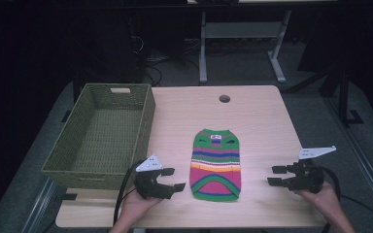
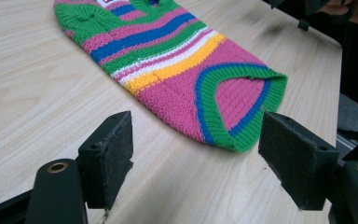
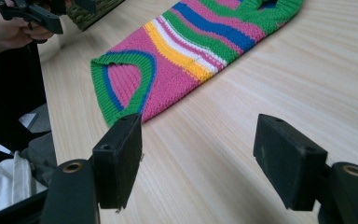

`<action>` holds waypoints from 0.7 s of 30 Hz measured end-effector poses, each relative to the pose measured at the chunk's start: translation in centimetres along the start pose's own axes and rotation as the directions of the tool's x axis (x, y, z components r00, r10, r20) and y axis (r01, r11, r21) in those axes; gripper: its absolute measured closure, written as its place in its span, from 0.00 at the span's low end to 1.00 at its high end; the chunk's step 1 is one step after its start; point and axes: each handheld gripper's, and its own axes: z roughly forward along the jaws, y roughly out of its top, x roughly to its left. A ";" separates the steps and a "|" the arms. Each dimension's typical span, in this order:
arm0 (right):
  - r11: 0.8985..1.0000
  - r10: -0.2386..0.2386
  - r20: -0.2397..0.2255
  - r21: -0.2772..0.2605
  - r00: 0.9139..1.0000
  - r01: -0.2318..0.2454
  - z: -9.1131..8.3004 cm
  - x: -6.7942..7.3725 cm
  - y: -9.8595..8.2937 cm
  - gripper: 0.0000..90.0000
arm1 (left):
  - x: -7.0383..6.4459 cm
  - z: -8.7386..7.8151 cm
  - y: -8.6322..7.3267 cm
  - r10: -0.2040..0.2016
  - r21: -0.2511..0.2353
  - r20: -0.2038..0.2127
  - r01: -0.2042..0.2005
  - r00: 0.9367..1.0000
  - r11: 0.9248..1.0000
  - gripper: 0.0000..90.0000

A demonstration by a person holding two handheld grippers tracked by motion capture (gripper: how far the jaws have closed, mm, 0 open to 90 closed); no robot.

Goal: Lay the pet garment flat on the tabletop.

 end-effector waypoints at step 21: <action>0.998 0.030 0.063 -0.050 0.998 -0.027 -1.6 0.6 -3.8 0.32 | -0.2 -1.0 -1.2 0.001 -0.003 -0.045 -0.001 0.999 1.000 0.23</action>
